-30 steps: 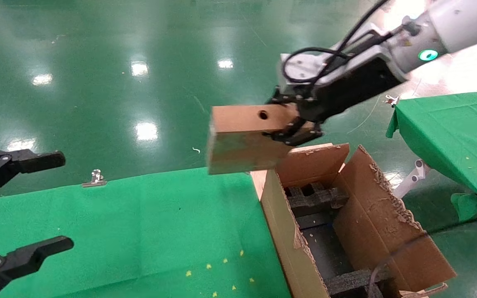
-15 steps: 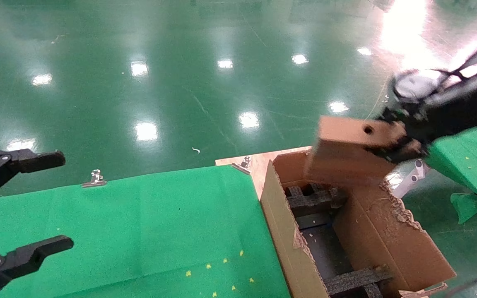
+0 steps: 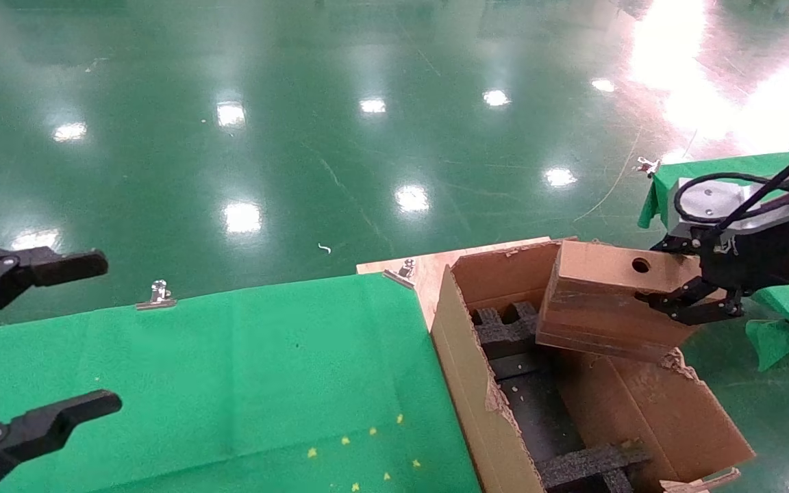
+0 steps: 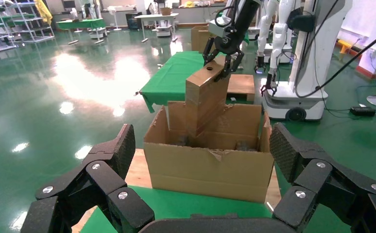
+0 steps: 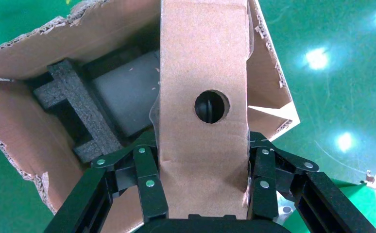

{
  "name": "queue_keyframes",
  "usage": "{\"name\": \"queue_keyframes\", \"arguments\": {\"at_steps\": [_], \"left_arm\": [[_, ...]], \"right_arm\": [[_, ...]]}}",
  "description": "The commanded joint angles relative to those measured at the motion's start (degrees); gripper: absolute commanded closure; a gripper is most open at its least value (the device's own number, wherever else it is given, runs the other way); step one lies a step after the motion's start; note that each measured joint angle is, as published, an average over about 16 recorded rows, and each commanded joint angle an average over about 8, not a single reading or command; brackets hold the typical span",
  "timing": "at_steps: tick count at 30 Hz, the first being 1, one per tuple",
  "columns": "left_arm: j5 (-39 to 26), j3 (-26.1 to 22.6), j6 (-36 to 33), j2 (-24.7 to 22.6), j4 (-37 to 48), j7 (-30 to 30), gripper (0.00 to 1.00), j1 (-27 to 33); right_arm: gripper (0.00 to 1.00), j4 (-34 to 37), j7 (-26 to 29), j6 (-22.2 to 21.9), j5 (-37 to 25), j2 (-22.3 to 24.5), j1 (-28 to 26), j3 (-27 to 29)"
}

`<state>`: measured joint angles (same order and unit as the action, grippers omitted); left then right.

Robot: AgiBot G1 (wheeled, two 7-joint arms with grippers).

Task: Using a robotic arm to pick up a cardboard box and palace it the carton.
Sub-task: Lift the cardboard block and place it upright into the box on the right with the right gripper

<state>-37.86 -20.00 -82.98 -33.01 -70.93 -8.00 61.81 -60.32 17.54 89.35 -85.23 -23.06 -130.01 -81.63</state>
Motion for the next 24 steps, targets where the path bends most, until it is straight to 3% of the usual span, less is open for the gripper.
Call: {"name": "queue_keyframes", "arguments": {"at_steps": [1, 5, 9, 17, 24], "left_arm": [[0.0, 0.0, 0.0, 0.0, 0.0, 0.0, 0.0, 0.0], [0.0, 0.0, 0.0, 0.0, 0.0, 0.0, 0.0, 0.0], [0.0, 0.0, 0.0, 0.0, 0.0, 0.0, 0.0, 0.0], [0.0, 0.0, 0.0, 0.0, 0.0, 0.0, 0.0, 0.0], [0.0, 0.0, 0.0, 0.0, 0.0, 0.0, 0.0, 0.0]], "right_arm": [[1.0, -0.2, -0.3, 0.1, 0.1, 0.0, -0.1, 0.0], [1.0, 0.5, 1.8, -1.6, 0.1, -0.1, 0.9, 0.0], [1.0, -0.5, 9.7, -5.9, 0.2, 0.9, 3.3, -0.7], [1.0, -9.2, 37.2, -15.4, -4.5, 5.3, 8.2, -2.8], [1.0, -16.5, 61.5, -21.2, -10.7, 8.1, 11.6, -4.9]]}}
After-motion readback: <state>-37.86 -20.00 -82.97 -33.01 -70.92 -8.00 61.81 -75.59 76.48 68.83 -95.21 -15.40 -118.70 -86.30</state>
